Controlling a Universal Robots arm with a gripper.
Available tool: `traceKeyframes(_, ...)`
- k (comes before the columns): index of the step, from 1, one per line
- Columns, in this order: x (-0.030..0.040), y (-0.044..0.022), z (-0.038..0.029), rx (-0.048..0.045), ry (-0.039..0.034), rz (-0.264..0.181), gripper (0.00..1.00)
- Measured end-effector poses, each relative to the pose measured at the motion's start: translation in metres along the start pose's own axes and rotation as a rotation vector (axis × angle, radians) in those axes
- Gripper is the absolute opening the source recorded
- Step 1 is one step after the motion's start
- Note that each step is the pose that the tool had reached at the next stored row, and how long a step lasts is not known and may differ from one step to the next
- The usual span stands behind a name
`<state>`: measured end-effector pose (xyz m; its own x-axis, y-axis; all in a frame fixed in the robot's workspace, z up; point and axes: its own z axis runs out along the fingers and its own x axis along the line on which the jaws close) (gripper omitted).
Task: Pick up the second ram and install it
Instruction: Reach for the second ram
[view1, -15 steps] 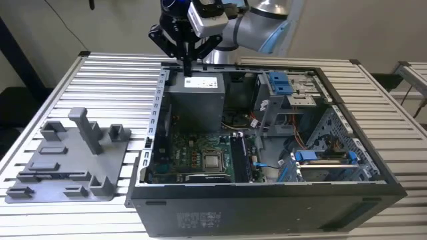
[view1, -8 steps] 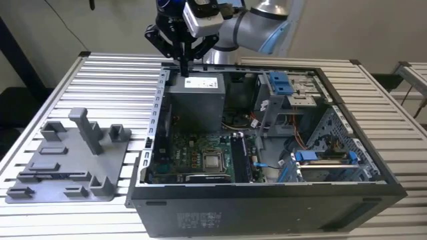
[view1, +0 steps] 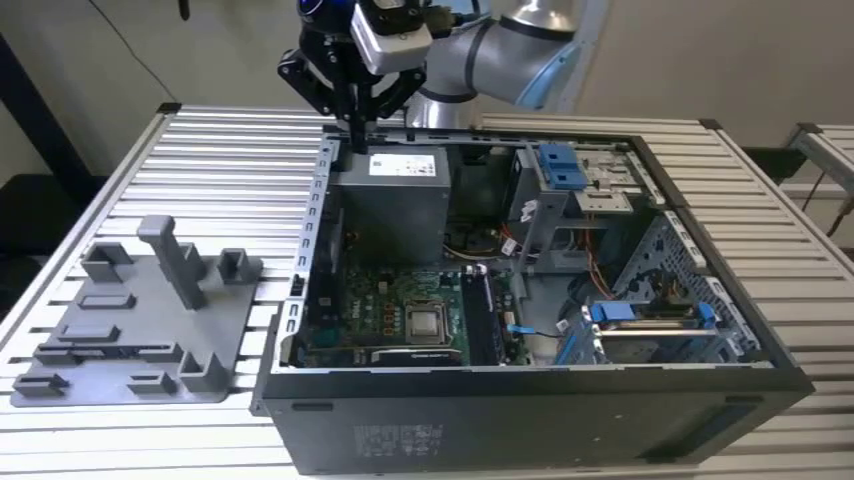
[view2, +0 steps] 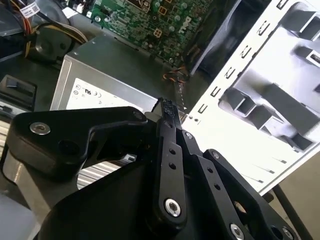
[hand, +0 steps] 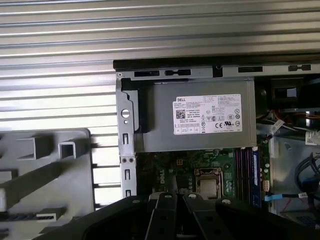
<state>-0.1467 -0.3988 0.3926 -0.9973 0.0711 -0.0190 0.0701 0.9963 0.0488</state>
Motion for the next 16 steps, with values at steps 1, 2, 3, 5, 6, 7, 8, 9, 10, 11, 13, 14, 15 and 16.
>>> traceKeyframes(1, 0.0022, -0.0002, -0.0001, 0.0001, 0.0, 0.0, 0.11)
traceKeyframes(2, 0.0044, -0.0004, -0.0001, 0.0002, 0.0001, 0.0, 0.11)
traceKeyframes(3, 0.0068, -0.0006, 0.0, 0.0, 0.0, -0.001, 0.11)
traceKeyframes(5, 0.0124, -0.0011, 0.0001, 0.0001, 0.0001, -0.001, 0.11)
traceKeyframes(6, 0.015, -0.0013, 0.0002, 0.0001, 0.0, -0.002, 0.11)
traceKeyframes(7, 0.0176, -0.0015, 0.0003, 0.0, 0.0, -0.002, 0.11)
traceKeyframes(8, 0.0203, -0.0018, 0.0004, 0.0, 0.0, -0.002, 0.11)
traceKeyframes(9, 0.0229, -0.002, 0.0005, -0.0001, 0.0, -0.002, 0.11)
traceKeyframes(10, 0.0254, -0.0022, 0.0005, 0.0, 0.0, -0.003, 0.11)
traceKeyframes(11, 0.0276, -0.0024, 0.0005, 0.0, 0.0, -0.003, 0.11)
traceKeyframes(13, 0.0318, -0.0027, 0.0006, 0.0, 0.0, -0.004, 0.11)
traceKeyframes(14, 0.0338, -0.0029, 0.0007, 0.0, 0.0001, -0.004, 0.11)
traceKeyframes(15, 0.0358, -0.003, 0.0007, 0.0, 0.0001, -0.004, 0.11)
traceKeyframes(16, 0.0377, -0.0032, 0.0008, -0.0001, 0.0001, -0.004, 0.11)
